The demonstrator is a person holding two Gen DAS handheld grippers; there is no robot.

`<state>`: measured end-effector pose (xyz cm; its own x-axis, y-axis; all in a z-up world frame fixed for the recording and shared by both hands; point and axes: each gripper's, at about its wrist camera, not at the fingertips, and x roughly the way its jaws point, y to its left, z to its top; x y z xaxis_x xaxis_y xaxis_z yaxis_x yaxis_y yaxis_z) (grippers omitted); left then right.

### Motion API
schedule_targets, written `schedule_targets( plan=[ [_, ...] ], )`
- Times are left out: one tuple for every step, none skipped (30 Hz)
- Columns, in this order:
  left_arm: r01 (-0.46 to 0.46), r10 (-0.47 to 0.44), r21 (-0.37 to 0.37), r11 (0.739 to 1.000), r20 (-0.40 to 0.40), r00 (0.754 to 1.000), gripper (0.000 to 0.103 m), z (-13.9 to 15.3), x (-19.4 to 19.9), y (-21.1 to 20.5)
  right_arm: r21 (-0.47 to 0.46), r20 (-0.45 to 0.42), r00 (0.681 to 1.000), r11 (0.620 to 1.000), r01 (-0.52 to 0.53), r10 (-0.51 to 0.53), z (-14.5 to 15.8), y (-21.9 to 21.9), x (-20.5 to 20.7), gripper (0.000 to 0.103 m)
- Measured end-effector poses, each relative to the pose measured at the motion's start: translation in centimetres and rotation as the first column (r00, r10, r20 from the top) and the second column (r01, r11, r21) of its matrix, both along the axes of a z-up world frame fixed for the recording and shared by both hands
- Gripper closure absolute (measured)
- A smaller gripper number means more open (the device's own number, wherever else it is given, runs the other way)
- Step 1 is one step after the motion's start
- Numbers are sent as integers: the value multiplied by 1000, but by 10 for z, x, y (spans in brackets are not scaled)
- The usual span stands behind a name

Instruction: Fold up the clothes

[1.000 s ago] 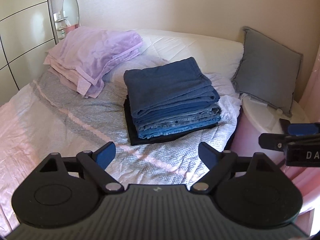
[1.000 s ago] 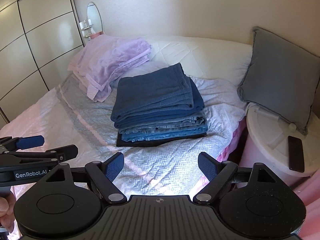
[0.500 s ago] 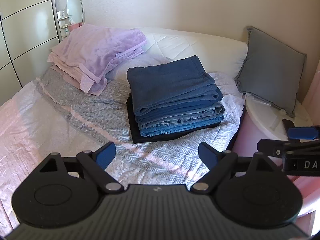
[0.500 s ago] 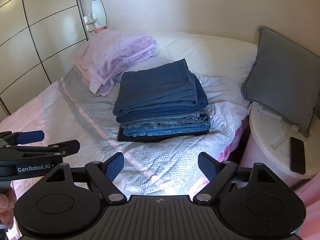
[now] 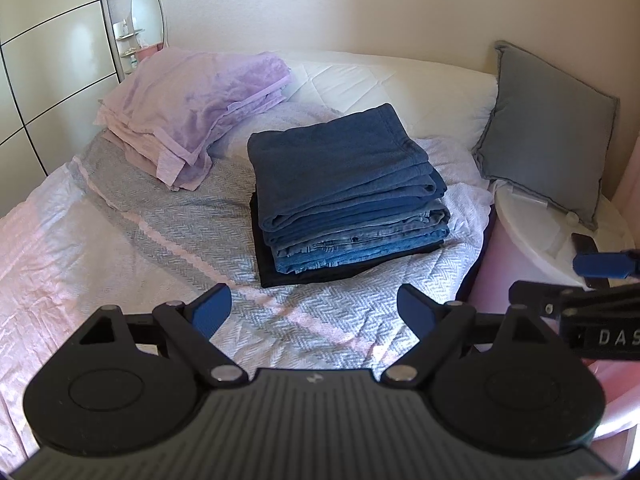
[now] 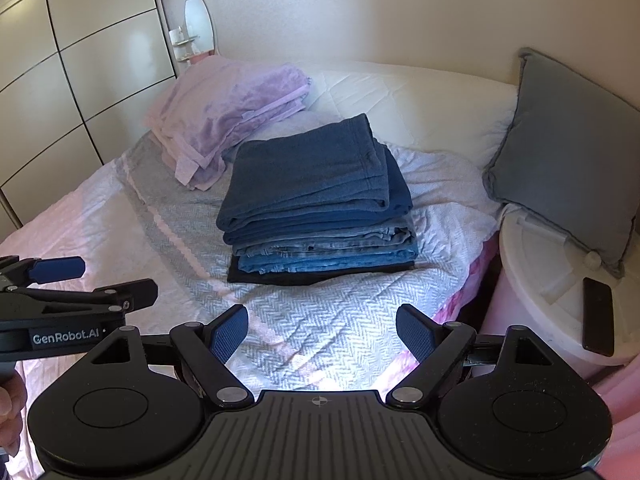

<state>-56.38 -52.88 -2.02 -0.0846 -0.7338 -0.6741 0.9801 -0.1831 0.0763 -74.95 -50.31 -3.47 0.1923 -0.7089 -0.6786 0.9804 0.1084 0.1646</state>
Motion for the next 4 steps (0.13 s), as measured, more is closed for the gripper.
schedule_targets(
  plan=[
    [-1, 1, 0, 1000, 0, 1000, 15, 0, -1, -1, 2, 0, 1000, 1000, -2, 2, -1, -1, -1, 19],
    [-3, 3, -1, 1000, 1, 1000, 15, -1, -2, -2, 4, 0, 1000, 1000, -4, 4, -1, -2, -1, 19],
    [-4, 4, -1, 1000, 2, 1000, 15, -1, -3, -3, 7, 0, 1000, 1000, -6, 6, -2, -3, -2, 19],
    [-5, 5, -1, 1000, 3, 1000, 15, -1, -4, -4, 8, -1, 1000, 1000, -7, 7, -2, -4, -3, 19]
  ],
)
